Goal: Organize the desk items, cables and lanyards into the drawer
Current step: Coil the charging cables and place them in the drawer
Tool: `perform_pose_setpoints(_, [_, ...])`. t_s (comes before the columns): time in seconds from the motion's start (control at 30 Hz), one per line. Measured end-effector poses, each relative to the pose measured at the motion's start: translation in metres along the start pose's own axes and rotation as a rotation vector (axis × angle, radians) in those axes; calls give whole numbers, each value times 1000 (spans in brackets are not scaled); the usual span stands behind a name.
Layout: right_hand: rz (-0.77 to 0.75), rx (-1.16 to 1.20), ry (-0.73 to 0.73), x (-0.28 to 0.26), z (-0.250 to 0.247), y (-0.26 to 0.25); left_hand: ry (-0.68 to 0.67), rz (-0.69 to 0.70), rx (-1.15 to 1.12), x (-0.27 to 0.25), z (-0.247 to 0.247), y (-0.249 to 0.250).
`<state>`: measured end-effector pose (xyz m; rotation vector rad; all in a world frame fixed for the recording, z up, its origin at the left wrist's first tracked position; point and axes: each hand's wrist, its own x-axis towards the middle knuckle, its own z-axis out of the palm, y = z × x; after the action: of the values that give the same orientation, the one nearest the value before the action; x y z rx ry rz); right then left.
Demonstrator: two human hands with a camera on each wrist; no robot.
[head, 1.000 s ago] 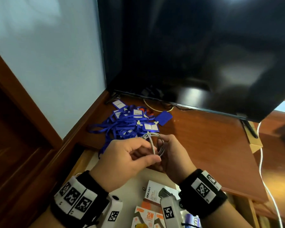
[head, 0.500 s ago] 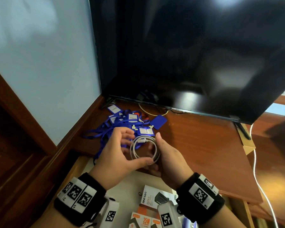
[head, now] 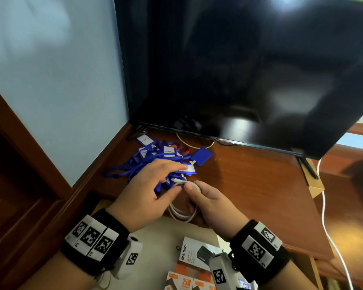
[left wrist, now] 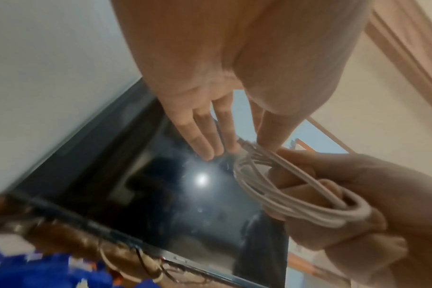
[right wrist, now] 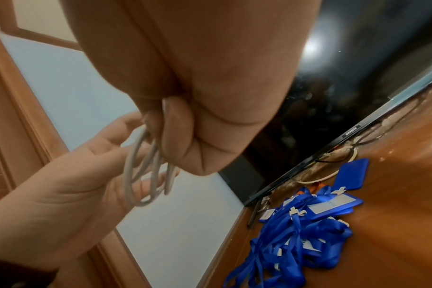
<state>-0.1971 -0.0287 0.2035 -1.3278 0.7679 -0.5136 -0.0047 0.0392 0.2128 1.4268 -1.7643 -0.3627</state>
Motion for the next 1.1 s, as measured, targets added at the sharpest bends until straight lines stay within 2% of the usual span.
perform_pose_setpoints(0.07, [-7, -68, -13, -1, 0, -1, -80, 91, 119, 8, -5, -2])
perform_pose_setpoints(0.13, [-19, -150, -25, -3, 0, -3, -125, 112, 147, 12, -8, -5])
perform_pose_setpoints(0.23, [-31, -238, -37, -7, -1, -6, -153, 46, 35, 13, -13, -6])
perform_pose_setpoints(0.33, [-25, -205, -12, -8, -2, -7, -141, -57, -132, 11, -14, -4])
perform_pose_setpoints(0.47, [-11, -136, -37, -9, 1, -7, -89, -62, -175, 6, -7, -5])
perform_pose_setpoints(0.67, [-36, -166, -85, -9, -3, -7, -70, -226, -312, -1, -4, -11])
perform_pose_setpoints(0.87, [-83, -197, -86, -4, -5, 0, -6, -290, -357, -1, -1, -9])
perform_pose_setpoints(1.0, [-100, -188, -108, -3, -7, 2, -101, -304, -319, 1, -4, -16])
perform_pose_setpoints(1.1, [-109, -160, -112, -3, -7, 3, -101, -276, -308, 2, -6, -12])
